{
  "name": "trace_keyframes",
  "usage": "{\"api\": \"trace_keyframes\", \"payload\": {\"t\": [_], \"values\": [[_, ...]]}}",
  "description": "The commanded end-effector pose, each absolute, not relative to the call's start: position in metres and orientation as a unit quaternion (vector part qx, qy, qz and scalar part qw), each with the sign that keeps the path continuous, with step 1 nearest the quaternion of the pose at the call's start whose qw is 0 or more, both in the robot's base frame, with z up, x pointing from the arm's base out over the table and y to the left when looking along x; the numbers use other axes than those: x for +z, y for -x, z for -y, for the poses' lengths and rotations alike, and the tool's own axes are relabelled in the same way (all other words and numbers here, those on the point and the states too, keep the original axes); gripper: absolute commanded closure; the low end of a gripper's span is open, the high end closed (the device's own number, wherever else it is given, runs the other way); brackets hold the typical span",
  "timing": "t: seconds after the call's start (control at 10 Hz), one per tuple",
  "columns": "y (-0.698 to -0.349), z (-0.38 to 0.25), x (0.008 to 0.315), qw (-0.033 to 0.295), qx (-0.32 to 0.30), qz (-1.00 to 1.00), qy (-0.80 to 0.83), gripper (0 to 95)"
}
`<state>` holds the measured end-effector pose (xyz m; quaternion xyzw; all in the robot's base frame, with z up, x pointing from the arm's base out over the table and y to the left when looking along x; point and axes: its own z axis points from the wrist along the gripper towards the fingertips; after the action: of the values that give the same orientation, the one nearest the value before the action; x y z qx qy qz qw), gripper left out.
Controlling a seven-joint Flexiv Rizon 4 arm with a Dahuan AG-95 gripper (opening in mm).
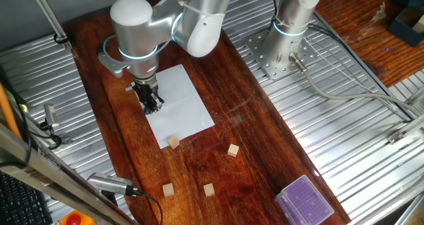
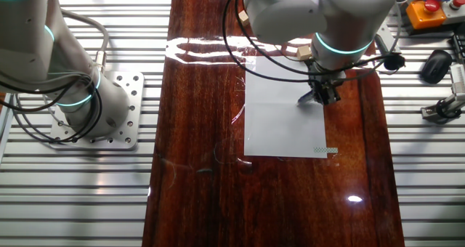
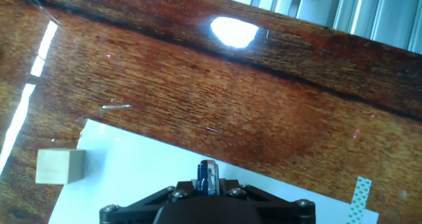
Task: Use the correction tape on paper
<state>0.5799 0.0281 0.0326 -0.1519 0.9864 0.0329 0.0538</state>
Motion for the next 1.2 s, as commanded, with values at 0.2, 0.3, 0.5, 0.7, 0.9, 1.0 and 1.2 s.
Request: {"api": "trace_keyframes", "payload": {"t": [0.2,0.3,0.5,0.7,0.9,1.0,1.2], "values": [[-0.58,-0.028,0.032,0.06,0.032,-0.986,0.153,95.0],[-0.581,-0.028,0.032,0.063,0.031,-0.986,0.152,95.0],[-0.586,-0.028,0.032,0.071,0.031,-0.985,0.152,95.0],[-0.59,-0.03,0.031,0.077,0.032,-0.985,0.153,95.0],[-0.597,-0.03,0.034,0.079,0.034,-0.984,0.154,95.0],[-0.601,-0.031,0.035,0.083,0.035,-0.984,0.154,95.0],[-0.605,-0.033,0.034,0.082,0.035,-0.984,0.153,95.0]]}}
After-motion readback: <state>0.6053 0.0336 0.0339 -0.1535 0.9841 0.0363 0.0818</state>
